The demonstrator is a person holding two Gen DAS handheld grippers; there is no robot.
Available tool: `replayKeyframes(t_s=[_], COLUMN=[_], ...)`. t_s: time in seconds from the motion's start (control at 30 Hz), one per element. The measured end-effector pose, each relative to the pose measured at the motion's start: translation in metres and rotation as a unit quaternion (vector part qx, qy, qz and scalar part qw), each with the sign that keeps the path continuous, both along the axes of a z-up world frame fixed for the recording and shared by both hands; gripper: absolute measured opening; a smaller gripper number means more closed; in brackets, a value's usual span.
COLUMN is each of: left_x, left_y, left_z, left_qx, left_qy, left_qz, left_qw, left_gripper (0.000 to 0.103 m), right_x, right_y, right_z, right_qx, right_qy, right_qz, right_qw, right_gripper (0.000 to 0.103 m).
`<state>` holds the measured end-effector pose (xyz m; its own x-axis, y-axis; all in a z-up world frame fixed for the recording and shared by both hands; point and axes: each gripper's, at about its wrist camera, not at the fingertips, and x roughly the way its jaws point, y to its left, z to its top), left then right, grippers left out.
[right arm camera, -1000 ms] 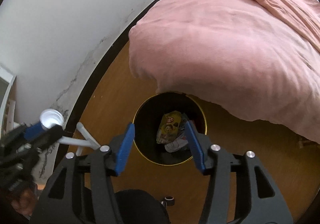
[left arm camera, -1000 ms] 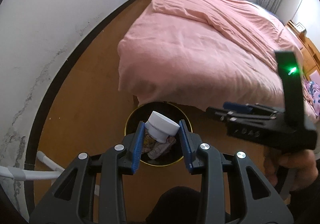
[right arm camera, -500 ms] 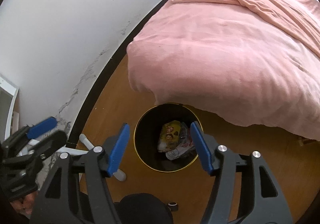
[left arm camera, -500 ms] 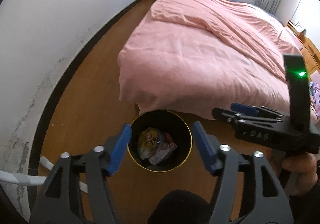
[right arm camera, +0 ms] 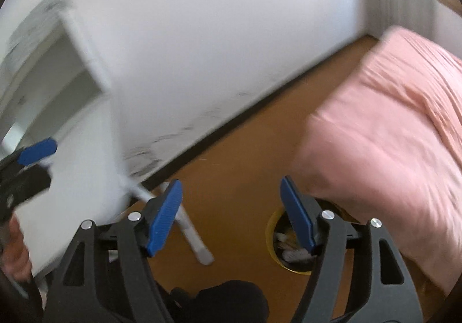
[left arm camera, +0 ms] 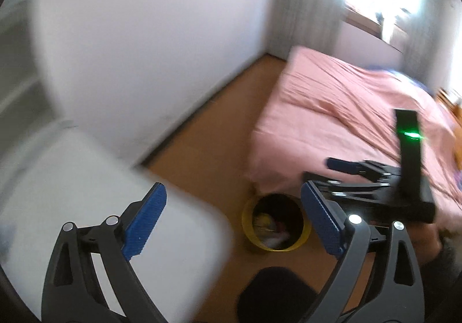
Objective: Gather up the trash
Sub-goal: 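Grasp the white plastic bag with left tool while right tool grasps the grey sock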
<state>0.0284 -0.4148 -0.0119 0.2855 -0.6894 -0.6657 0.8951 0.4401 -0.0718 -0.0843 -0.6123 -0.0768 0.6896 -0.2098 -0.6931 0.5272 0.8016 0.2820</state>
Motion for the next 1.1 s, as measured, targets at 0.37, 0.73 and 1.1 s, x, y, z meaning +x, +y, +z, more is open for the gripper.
replayKeyframes(t_s=[0.37, 0.73, 1.1], left_x=[0.153, 0.215, 0.284], left_y=[0.28, 0.413, 0.404], left_z=[0.0, -0.026, -0.063], left_qx=[0.048, 0.036, 0.044], left_qy=[-0.042, -0.004, 0.02], left_qz=[0.309, 0.391, 0.36], left_qw=[0.9489, 0.9197, 0.9317], left_gripper=[0.091, 0.091, 0.091], right_x=[0.17, 0.336, 0.39], right_y=[0.19, 0.323, 0.358], right_z=[0.052, 0.032, 0.008], right_qx=[-0.025, -0.025, -0.062], right_qy=[-0.027, 0.03, 0.06], right_qz=[0.247, 0.364, 0.381], right_qw=[0.968, 0.931, 0.921], right_gripper=[0.068, 0.072, 0.064])
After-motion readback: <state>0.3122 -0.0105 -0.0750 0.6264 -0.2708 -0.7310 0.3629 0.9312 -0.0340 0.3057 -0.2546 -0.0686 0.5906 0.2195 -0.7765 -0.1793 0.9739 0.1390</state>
